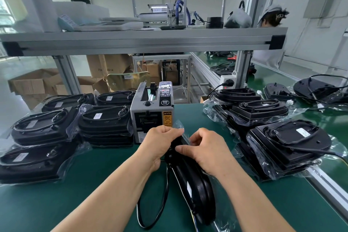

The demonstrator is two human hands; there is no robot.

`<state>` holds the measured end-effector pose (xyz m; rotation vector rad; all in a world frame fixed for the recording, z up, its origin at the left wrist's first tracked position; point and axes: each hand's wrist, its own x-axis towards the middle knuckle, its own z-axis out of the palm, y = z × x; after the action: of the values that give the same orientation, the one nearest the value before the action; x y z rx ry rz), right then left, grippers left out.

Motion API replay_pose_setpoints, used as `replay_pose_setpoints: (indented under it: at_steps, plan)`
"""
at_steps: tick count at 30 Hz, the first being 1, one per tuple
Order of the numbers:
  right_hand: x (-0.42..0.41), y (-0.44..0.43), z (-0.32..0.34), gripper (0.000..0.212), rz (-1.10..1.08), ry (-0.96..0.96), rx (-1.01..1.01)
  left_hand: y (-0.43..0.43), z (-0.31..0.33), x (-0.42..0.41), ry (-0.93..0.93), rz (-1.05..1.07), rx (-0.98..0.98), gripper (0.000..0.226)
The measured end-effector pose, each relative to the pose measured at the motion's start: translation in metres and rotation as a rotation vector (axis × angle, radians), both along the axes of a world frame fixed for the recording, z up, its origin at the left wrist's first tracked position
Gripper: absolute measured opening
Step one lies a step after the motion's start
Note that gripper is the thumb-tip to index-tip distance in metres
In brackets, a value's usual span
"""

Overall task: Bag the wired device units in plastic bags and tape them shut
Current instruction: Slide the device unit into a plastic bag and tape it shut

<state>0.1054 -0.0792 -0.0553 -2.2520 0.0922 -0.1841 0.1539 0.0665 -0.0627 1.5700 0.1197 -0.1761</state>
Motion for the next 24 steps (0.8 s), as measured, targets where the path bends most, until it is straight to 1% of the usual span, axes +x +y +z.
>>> replay_pose_setpoints:
  at_steps: [4, 8, 11, 13, 15, 17, 18, 20, 21, 23, 24]
  plan:
    - [0.000, 0.001, 0.001, 0.044, -0.004, 0.007, -0.006, -0.001, 0.005, -0.001, 0.037, -0.004, -0.048, 0.015]
    - [-0.003, -0.003, 0.002, 0.045, -0.013, 0.047, 0.050, -0.003, 0.006, -0.006, 0.051, -0.017, -0.089, 0.018]
    - [-0.009, -0.003, 0.002, 0.043, -0.010, 0.120, 0.086, -0.001, 0.002, -0.015, 0.040, -0.005, -0.105, 0.014]
    - [-0.013, -0.003, 0.003, 0.037, 0.019, 0.116, 0.113, 0.001, 0.003, -0.023, -0.006, 0.004, -0.071, 0.009]
    - [-0.021, -0.003, 0.005, 0.029, 0.063, 0.043, 0.142, 0.002, 0.012, -0.031, -0.125, 0.018, -0.007, 0.012]
    - [-0.029, -0.004, 0.008, 0.010, 0.098, -0.063, 0.244, 0.003, 0.027, -0.043, -0.325, 0.049, 0.106, 0.010]
    - [-0.033, -0.004, 0.008, 0.005, 0.103, -0.109, 0.312, 0.003, 0.035, -0.049, -0.433, 0.050, 0.165, 0.012]
    - [-0.042, -0.005, 0.006, 0.019, 0.120, -0.164, 0.438, 0.003, 0.045, -0.067, -0.610, -0.002, 0.253, 0.020]
    - [-0.047, -0.006, 0.005, 0.022, 0.141, -0.172, 0.503, 0.003, 0.046, -0.076, -0.681, -0.033, 0.290, 0.023]
    - [-0.058, -0.008, 0.003, 0.027, 0.183, -0.176, 0.582, 0.002, 0.043, -0.094, -0.788, -0.064, 0.353, 0.025]
    - [-0.063, -0.008, 0.003, 0.037, 0.187, -0.176, 0.597, 0.001, 0.041, -0.100, -0.823, -0.069, 0.371, 0.026]
